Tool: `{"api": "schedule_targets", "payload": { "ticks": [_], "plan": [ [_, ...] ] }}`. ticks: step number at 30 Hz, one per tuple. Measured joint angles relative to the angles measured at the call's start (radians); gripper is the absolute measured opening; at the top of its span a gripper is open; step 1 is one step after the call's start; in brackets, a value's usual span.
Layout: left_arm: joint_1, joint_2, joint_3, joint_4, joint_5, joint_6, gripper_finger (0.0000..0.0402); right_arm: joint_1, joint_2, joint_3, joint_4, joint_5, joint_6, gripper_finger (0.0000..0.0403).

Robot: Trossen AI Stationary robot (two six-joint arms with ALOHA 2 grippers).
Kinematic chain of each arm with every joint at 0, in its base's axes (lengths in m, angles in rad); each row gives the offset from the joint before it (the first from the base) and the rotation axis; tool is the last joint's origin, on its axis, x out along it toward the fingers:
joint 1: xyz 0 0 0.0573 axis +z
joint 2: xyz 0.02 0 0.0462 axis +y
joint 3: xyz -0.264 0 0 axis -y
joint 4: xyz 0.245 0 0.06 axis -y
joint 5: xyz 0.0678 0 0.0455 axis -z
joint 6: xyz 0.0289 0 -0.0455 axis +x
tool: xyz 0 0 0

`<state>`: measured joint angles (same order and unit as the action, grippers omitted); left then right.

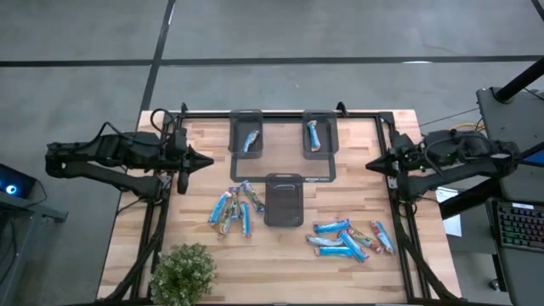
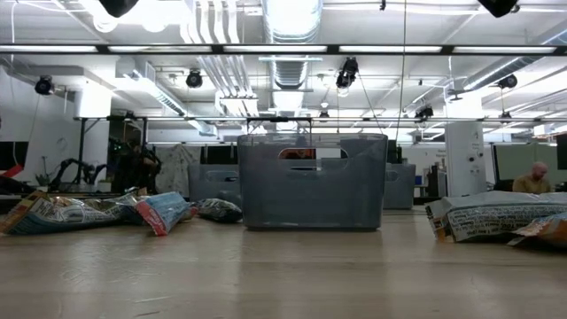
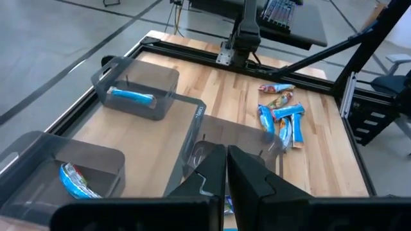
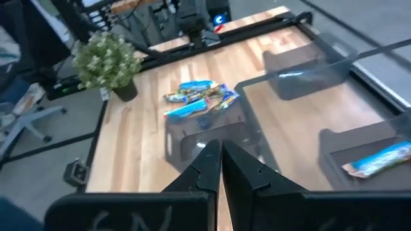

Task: Pick and place Granola Bars by type
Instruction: Put the blue granola bar into the bottom black bin

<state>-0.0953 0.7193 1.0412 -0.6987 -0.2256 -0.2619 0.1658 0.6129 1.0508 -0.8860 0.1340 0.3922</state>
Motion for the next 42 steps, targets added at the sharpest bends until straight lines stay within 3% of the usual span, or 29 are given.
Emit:
{"api": "schedule_targets", "payload": {
  "ticks": [6, 22, 28, 42],
  "plan": [
    [0.0, 0.0, 0.0, -0.001, 0.0, -0.002, 0.0, 0.0, 0.078, 0.05, 0.0, -0.062, 0.022, 0.0009],
    [0.0, 0.0, 0.0, -0.001, 0.0, -0.002, 0.0, 0.0, 0.199, 0.216, -0.111, -0.088, 0.041, 0.0015],
    [0.0, 0.0, 0.0, -0.001, 0.0, -0.003, 0.0, 0.0, 0.268, 0.267, -0.184, -0.116, 0.044, 0.0059],
    [0.0, 0.0, 0.0, -0.004, 0.0, -0.003, 0.0, 0.001, 0.396, 0.304, -0.241, -0.116, -0.087, 0.0205]
  ]
}}
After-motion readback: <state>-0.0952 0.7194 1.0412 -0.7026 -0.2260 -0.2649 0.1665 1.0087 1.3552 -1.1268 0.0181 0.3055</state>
